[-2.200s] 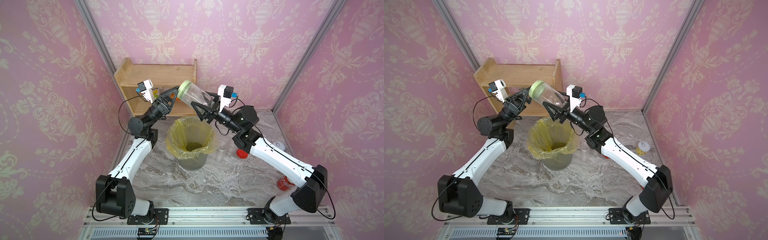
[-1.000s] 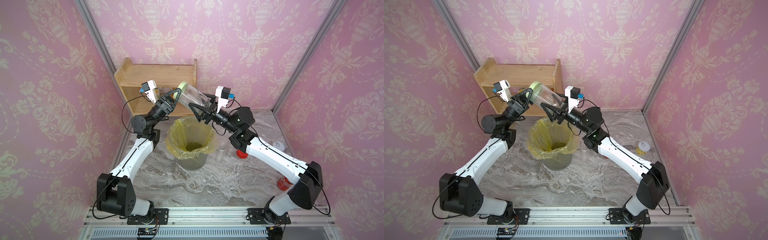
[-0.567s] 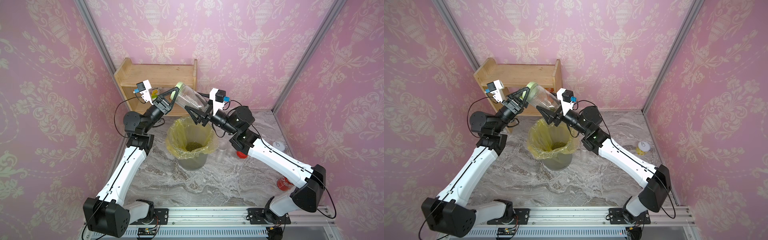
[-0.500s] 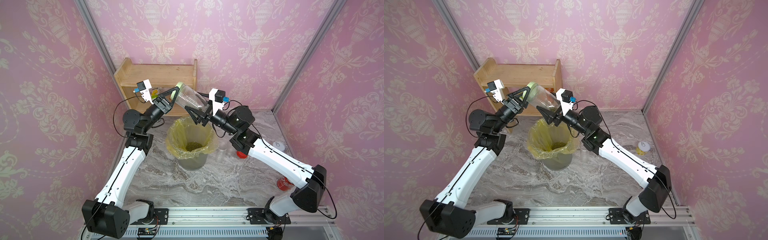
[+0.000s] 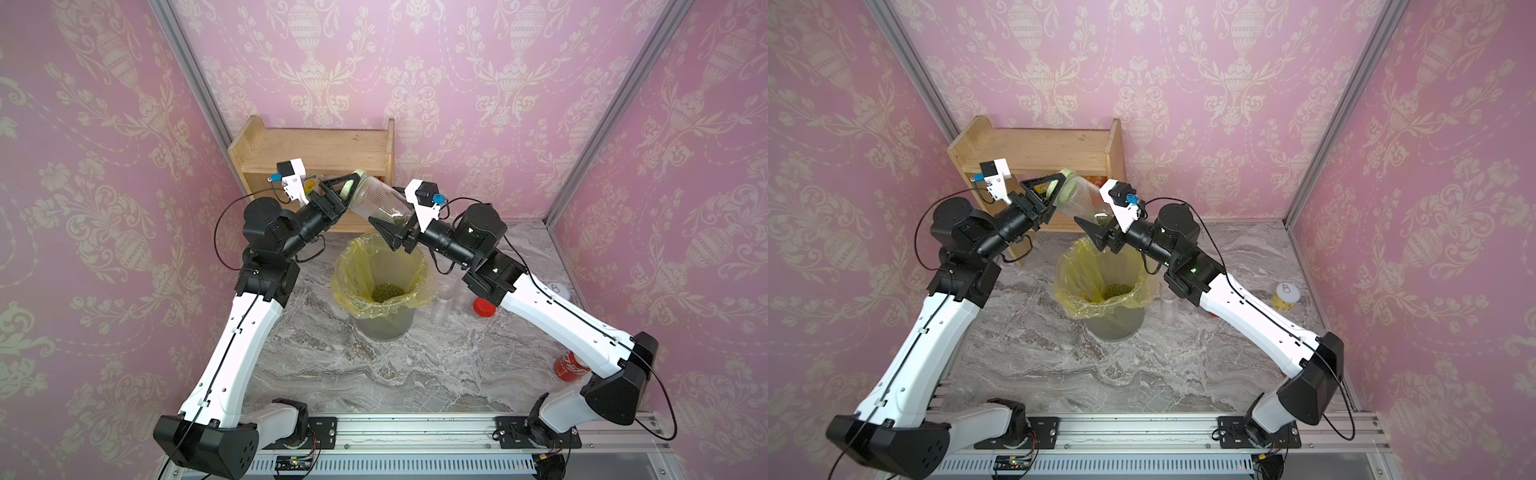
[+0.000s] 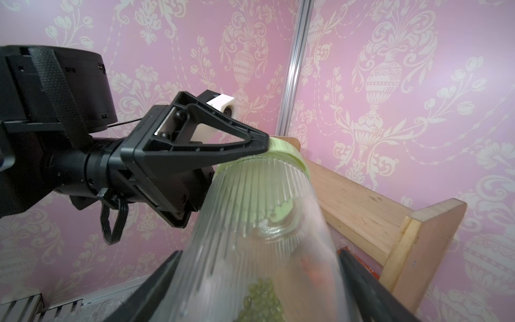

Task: Empty moldy mung beans from jars
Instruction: Unscrew the lid from the jar.

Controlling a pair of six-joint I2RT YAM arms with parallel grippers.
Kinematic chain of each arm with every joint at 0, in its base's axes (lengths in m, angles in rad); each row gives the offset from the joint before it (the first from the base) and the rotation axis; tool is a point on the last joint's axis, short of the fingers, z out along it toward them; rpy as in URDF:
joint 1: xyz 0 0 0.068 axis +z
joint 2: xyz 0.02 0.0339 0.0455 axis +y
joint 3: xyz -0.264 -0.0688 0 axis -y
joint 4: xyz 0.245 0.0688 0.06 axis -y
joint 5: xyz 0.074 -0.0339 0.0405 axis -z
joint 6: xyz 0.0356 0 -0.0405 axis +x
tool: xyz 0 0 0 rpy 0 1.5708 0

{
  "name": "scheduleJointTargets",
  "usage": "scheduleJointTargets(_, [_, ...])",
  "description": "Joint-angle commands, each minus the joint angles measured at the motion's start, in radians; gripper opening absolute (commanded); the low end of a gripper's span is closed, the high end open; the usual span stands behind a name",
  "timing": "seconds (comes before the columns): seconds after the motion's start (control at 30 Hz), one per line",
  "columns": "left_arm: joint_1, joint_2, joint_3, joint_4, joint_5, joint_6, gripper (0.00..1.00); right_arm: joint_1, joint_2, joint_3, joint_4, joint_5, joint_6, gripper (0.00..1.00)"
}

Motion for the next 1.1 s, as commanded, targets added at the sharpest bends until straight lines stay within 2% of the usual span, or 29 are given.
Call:
scheduleJointTargets(0.0, [-0.005,0.022,0.024,-0.043,-0.067,0.014,0.8,0.038,-0.038,0.025,0.06,-0.091,-0.042,0.1])
scheduleJointTargets(0.57, [0.0,0.057,0.074,-0.041,-0.013,-0.067,0.83,0.038,-0.116,-0.076,0.139,-0.103,-0.032,0.1])
scheduleJointTargets(1.07, [0.001,0.031,0.056,-0.039,-0.066,-0.015,0.83,0.032,-0.179,-0.132,0.103,-0.058,-0.034,0.09])
